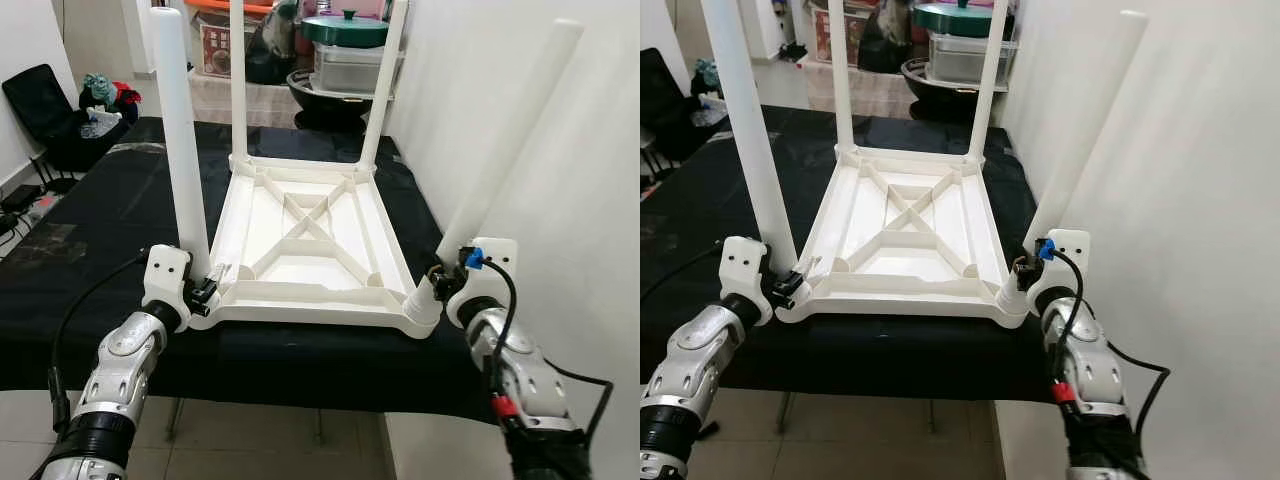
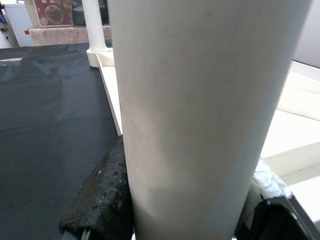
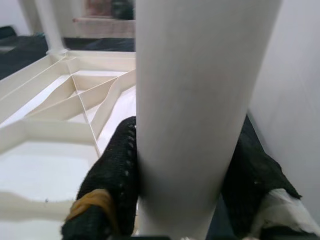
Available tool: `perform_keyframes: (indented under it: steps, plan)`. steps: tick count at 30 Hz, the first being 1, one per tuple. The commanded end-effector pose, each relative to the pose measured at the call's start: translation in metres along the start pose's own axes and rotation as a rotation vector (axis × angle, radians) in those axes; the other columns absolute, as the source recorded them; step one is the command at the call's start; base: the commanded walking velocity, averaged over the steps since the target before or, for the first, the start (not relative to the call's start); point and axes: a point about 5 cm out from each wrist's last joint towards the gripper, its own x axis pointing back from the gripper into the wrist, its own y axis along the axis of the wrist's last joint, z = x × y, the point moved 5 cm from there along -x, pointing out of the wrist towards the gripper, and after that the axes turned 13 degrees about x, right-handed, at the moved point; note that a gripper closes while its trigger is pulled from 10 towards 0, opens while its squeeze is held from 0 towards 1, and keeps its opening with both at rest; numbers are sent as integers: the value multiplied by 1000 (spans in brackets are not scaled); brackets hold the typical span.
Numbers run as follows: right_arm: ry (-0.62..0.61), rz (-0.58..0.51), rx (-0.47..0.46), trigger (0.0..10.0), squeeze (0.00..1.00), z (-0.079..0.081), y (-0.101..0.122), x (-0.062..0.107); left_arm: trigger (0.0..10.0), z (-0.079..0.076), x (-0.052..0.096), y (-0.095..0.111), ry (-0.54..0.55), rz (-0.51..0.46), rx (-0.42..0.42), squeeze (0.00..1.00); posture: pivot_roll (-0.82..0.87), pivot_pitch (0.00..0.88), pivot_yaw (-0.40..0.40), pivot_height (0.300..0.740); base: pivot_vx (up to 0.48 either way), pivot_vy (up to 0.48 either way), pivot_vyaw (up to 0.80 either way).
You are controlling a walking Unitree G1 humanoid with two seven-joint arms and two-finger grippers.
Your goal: Building children table
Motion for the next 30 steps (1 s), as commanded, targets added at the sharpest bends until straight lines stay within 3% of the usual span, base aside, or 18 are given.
perform_keyframes:
  steps: [1,5,6,7,8,9,10,11,17,30]
  plan:
    - [-6,-4,40,10000,1000,-16,0,3,10000,23,9,-6,90,23,-4,0,44,0,-112,740,0,0,0]
    - [97,-15,53,10000,1000,-14,3,3,10000,22,9,-6,87,22,0,0,44,0,-112,740,0,0,0]
    - [184,-28,57,10000,1000,-8,6,5,10000,22,9,-6,85,22,0,0,47,0,-109,740,0,0,0]
    - [245,-36,60,10000,769,-4,8,7,10000,22,9,-6,84,22,0,0,48,0,-108,740,0,0,0]
    - [336,-30,93,10000,769,0,6,12,10000,22,9,-6,83,22,0,0,48,0,-107,740,0,0,0]
    - [336,-30,93,10000,769,0,6,12,10000,22,9,-6,83,22,0,0,48,0,-107,740,0,0,0]
    - [399,-26,145,10000,0,-2,4,15,10000,22,8,-6,82,22,-2,0,48,0,-107,740,0,0,0]
    - [473,-23,197,10000,0,-7,3,18,10000,22,7,-5,81,22,-4,0,48,0,-107,740,0,0,0]
    - [546,-26,200,10000,0,-8,4,19,10000,20,6,-4,76,18,-3,0,48,0,-109,740,0,0,0]
    - [528,-17,122,10000,0,13,-6,1,10000,21,8,-7,81,27,-1,0,56,0,-111,740,0,0,0]
